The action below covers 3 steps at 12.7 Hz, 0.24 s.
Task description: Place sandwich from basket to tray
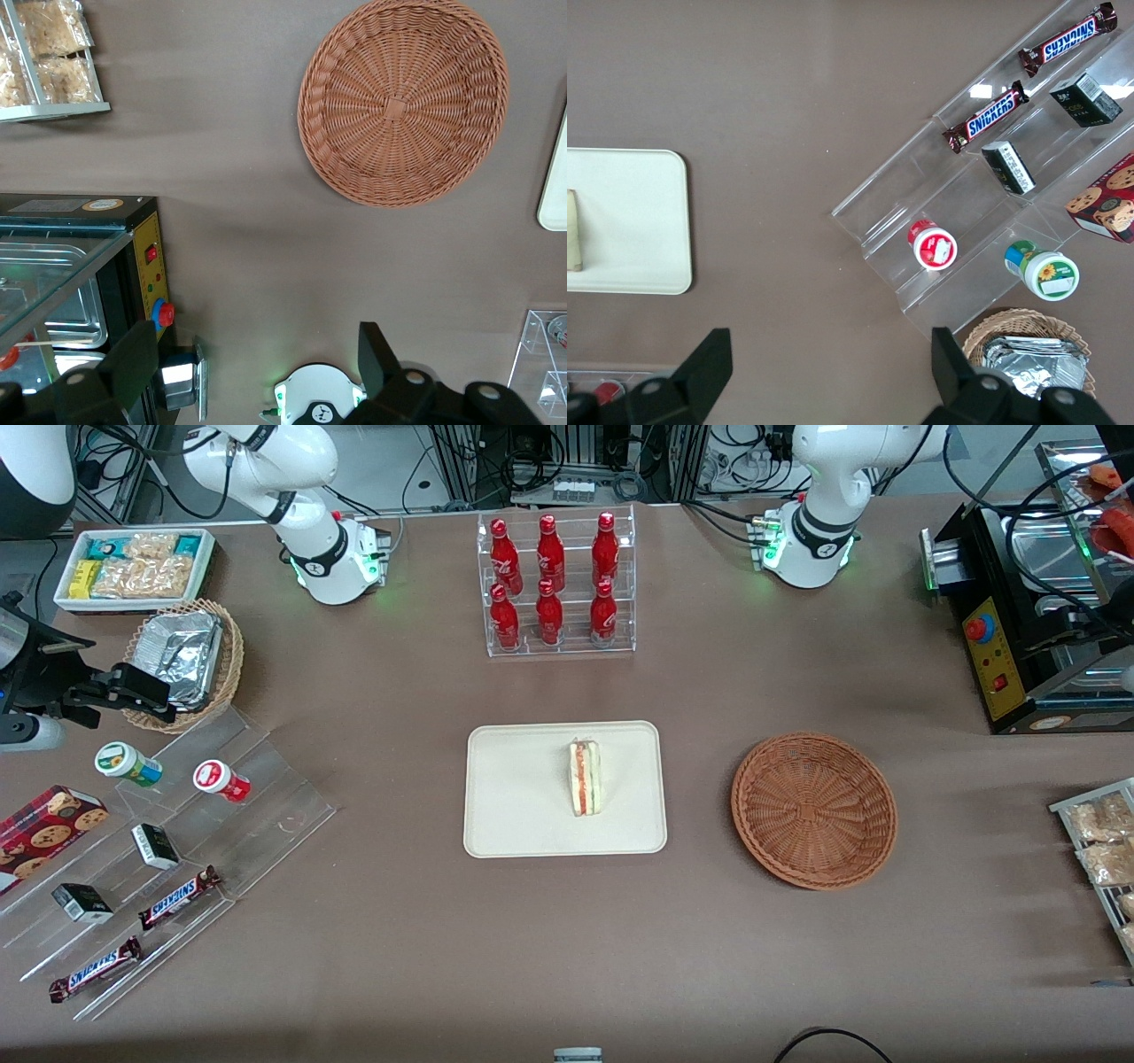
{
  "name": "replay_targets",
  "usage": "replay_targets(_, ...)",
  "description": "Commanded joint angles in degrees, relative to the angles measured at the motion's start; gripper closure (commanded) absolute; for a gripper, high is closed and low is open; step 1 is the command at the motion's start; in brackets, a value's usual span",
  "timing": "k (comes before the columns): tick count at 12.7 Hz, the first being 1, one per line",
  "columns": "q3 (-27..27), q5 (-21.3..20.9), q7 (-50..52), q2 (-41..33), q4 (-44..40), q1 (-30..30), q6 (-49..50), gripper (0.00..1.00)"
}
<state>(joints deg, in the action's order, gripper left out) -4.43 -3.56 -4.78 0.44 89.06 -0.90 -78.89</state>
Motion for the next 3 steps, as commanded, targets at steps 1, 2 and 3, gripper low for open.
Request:
replay_targets(1, 1.6, 2.0, 0.5, 0.5, -0.9, 0.4, -0.3, 0.00)
replay_targets(2, 3.0, 1.7, 1.9, 0.7, -1.3, 0.4, -0.4, 0.00)
replay_targets(3, 3.5, 2.0, 4.1, 0.7, -1.3, 0.3, -0.6, 0.00)
